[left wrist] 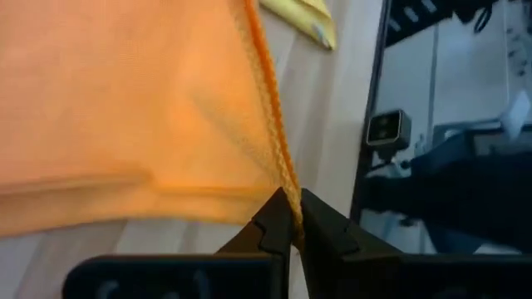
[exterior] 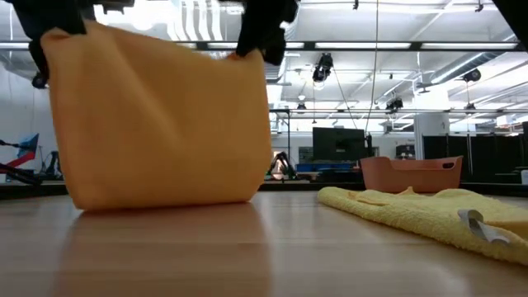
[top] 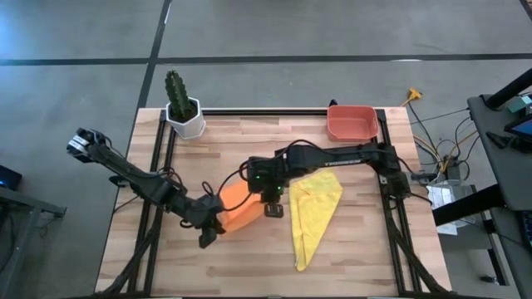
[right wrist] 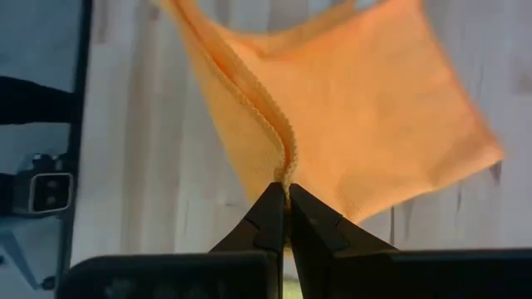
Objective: Roll microfiber towels into tight, uniform cylinder then place into a basket
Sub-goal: Fold the orange towel
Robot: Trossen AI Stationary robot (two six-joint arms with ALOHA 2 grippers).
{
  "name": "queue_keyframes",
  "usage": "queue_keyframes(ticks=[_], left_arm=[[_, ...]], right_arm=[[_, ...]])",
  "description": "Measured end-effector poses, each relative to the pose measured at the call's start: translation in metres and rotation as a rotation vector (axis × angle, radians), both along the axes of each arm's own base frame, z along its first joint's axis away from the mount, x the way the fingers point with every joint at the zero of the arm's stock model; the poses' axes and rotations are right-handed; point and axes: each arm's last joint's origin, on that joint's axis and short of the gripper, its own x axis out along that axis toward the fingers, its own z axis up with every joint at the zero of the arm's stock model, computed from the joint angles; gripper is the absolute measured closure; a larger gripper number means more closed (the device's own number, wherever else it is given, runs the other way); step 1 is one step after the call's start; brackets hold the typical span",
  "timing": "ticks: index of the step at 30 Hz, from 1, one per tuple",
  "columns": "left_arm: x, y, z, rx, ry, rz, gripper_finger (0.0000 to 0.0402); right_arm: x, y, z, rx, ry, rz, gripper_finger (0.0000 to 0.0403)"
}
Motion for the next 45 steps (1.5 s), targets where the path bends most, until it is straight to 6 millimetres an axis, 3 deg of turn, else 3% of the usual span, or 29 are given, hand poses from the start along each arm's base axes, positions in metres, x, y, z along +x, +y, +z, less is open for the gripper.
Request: queue_keyframes(ticks=[4,14,25,45], left_arm=[[-0.005,0.004,-0.004,0.074,0.06,-0.033,0.0401],[-0.016,0.02,-0.019,0.246,0.178,0.06,0.0401],[-0.005,0.03,-0.031,0.343,0.205,0.11,0.0401],[0.015,0.025,-0.076,0.434,0.395,0.103,0.0402]], right_arm=[[-0.001,-0.001,0.005,-0.023,-0.032,0.038,0.0394],[0.009,-0.023,-0.02,-0.145,0.004,0.022,0.0394],[0.011,-0.051,-0.056,-0.179,0.029,-0.005,0.0394],[0.012,-0.06,-0.107,-0.234,-0.041,-0.008,0.0394]])
